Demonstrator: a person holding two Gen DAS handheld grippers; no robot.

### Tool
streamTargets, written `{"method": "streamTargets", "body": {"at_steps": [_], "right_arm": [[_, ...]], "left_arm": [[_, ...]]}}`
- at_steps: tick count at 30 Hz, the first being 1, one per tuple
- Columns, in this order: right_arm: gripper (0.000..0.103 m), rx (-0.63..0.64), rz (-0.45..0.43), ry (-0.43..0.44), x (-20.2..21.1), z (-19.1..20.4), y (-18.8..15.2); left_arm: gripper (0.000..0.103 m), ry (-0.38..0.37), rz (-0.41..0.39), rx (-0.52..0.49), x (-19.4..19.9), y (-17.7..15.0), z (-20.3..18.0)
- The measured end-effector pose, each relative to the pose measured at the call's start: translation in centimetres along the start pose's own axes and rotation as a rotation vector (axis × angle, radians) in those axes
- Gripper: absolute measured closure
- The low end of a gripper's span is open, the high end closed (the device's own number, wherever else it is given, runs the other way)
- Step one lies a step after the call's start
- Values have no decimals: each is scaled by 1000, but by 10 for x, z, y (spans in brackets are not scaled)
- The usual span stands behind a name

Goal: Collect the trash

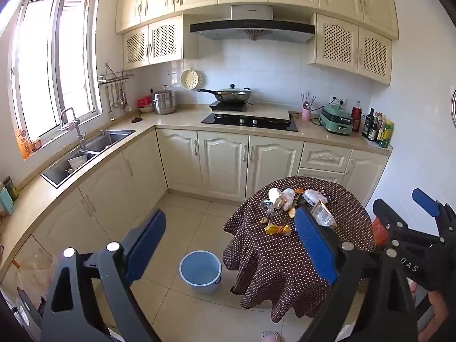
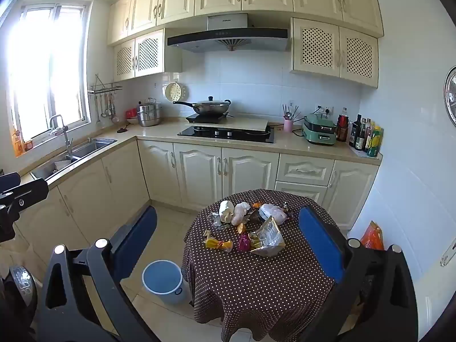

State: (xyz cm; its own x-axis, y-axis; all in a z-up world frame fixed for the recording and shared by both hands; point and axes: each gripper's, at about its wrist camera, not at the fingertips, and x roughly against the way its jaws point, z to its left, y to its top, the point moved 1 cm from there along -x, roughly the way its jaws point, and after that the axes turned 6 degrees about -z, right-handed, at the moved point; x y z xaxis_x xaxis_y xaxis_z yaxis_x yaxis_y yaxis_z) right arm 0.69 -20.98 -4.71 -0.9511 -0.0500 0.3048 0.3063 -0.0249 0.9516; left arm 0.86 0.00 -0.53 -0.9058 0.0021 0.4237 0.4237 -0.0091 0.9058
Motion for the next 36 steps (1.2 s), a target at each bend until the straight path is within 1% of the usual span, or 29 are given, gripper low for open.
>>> {"method": "streamTargets", "body": {"at_steps": [7, 9, 12, 17, 20, 22, 36], "right_arm": [[7, -6, -6, -1, 6, 0, 0], [7, -7, 3, 0, -1, -3, 3], [7, -7, -1, -3, 3, -1, -3], [7, -8, 2, -5, 4, -3, 3], [7, -10, 7, -11, 2, 2, -3], [7, -10, 8, -10, 2, 2, -3], [7, -10, 15, -13, 1, 1, -4]], "left_arm": [[13, 3, -2, -2, 1, 0, 0], [13, 4, 1, -4, 1, 0, 0], [13, 3, 4, -5, 0, 0, 0], [13, 2, 4, -4, 2, -2, -1], [13, 2, 5, -6, 7, -4, -3], [13, -5, 10, -3, -2, -4, -2], [13, -11, 20, 6, -5, -3, 5]]}}
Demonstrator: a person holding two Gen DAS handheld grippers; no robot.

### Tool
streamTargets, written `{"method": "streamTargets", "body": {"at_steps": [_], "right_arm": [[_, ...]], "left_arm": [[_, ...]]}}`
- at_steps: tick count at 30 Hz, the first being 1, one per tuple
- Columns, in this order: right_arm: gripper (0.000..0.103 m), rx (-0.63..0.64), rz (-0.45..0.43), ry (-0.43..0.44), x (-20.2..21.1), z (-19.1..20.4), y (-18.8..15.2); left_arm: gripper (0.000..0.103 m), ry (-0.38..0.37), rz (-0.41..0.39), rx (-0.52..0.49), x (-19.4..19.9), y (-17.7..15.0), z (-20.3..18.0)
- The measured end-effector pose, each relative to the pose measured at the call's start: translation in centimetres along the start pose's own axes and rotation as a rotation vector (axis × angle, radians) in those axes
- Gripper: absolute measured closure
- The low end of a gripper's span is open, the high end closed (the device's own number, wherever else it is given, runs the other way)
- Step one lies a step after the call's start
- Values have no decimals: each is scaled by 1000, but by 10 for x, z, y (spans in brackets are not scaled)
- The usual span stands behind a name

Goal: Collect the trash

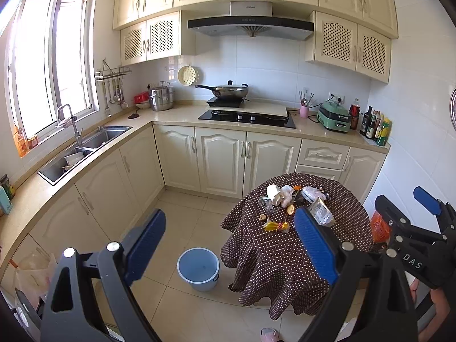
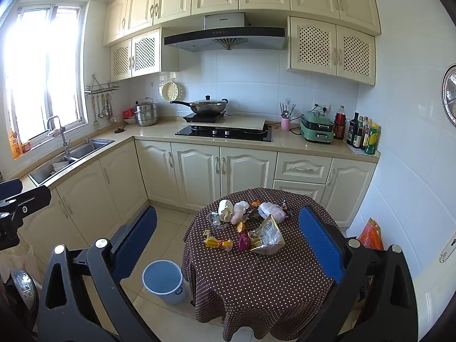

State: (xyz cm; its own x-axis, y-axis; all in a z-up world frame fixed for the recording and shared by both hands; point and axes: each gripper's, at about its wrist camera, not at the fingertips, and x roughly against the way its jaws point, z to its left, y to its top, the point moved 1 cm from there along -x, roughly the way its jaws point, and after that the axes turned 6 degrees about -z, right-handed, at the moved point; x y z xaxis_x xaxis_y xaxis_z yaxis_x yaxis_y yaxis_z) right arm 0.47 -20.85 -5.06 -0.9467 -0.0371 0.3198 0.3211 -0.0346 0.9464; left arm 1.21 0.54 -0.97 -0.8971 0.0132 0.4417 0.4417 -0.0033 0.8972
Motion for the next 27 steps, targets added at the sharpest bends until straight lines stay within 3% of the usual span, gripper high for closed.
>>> {"method": "streamTargets", "body": {"at_steps": [27], "right_arm": [[7, 0, 17, -10, -6, 6, 4]], "left_arm": [[13, -3, 35, -5, -16, -1, 7]]}}
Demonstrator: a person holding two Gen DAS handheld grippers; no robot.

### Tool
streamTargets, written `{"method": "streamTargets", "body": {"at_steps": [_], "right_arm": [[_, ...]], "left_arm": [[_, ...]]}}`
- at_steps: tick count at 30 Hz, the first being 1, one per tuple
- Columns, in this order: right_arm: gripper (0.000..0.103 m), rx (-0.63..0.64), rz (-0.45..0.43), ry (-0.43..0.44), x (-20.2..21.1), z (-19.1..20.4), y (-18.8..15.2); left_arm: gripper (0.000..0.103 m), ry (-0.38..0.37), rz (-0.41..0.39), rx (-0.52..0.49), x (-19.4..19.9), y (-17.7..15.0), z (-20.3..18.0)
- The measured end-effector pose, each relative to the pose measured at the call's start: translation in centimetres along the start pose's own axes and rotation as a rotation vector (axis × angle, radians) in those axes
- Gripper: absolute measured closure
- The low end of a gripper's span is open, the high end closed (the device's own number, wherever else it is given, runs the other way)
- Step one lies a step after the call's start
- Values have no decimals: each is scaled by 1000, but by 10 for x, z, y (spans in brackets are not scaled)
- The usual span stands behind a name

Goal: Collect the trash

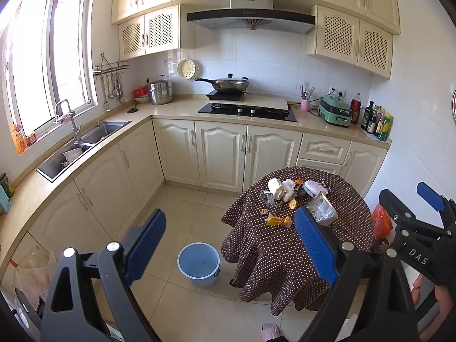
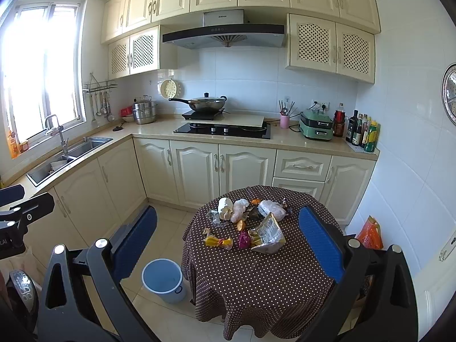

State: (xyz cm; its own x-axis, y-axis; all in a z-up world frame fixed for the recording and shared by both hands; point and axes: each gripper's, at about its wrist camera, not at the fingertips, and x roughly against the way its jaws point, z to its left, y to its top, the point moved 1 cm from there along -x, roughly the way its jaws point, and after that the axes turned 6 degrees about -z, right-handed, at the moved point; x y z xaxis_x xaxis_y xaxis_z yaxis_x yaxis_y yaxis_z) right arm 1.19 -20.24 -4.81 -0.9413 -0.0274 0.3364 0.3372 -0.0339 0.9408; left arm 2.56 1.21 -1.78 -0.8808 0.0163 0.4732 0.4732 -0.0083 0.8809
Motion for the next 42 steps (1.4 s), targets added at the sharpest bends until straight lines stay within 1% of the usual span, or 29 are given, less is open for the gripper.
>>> {"method": "streamTargets", "body": {"at_steps": [42], "right_arm": [[7, -8, 10, 7, -5, 1, 1]], "left_arm": [[13, 9, 12, -12, -5, 3, -8]]}}
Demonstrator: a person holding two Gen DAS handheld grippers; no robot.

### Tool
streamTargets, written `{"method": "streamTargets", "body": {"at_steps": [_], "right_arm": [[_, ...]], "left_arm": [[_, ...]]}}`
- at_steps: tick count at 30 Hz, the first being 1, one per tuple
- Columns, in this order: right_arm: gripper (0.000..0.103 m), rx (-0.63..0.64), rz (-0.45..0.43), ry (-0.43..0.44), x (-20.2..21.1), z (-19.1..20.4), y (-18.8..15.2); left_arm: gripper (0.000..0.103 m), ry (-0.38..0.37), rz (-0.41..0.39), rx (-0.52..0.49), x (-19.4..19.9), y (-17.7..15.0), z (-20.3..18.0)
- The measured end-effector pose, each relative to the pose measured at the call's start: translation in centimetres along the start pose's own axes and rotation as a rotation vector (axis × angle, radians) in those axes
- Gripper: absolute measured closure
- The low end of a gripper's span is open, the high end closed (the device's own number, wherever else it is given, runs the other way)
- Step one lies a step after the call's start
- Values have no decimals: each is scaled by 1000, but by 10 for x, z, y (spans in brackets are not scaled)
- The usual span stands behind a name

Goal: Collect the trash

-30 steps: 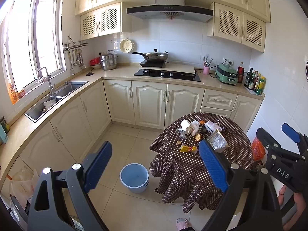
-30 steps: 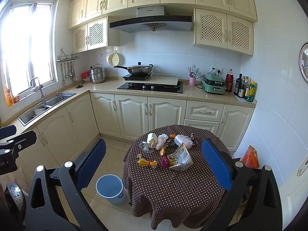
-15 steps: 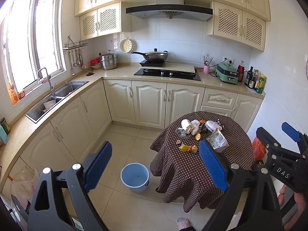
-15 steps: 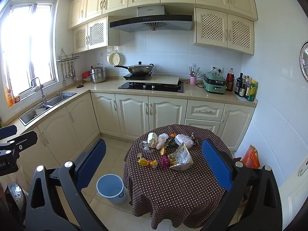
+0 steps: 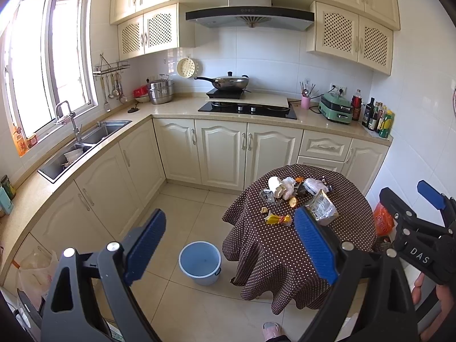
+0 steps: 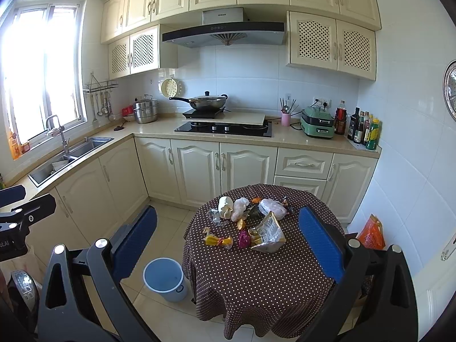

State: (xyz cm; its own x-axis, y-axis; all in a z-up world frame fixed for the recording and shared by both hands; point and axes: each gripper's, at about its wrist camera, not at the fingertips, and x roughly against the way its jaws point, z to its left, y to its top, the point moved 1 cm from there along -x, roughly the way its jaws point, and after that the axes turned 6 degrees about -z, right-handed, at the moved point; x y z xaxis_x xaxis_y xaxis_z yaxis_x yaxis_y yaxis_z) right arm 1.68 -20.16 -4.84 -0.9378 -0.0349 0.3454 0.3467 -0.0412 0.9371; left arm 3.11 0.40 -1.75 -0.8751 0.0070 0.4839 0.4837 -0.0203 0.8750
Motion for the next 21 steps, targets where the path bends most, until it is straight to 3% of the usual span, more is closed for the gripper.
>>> {"method": "streamTargets", "body": {"at_steps": [21], "right_arm": [[7, -12, 37, 3, -9, -2, -6]], "left_arm": [[13, 1, 31, 8, -9, -8, 4]]}}
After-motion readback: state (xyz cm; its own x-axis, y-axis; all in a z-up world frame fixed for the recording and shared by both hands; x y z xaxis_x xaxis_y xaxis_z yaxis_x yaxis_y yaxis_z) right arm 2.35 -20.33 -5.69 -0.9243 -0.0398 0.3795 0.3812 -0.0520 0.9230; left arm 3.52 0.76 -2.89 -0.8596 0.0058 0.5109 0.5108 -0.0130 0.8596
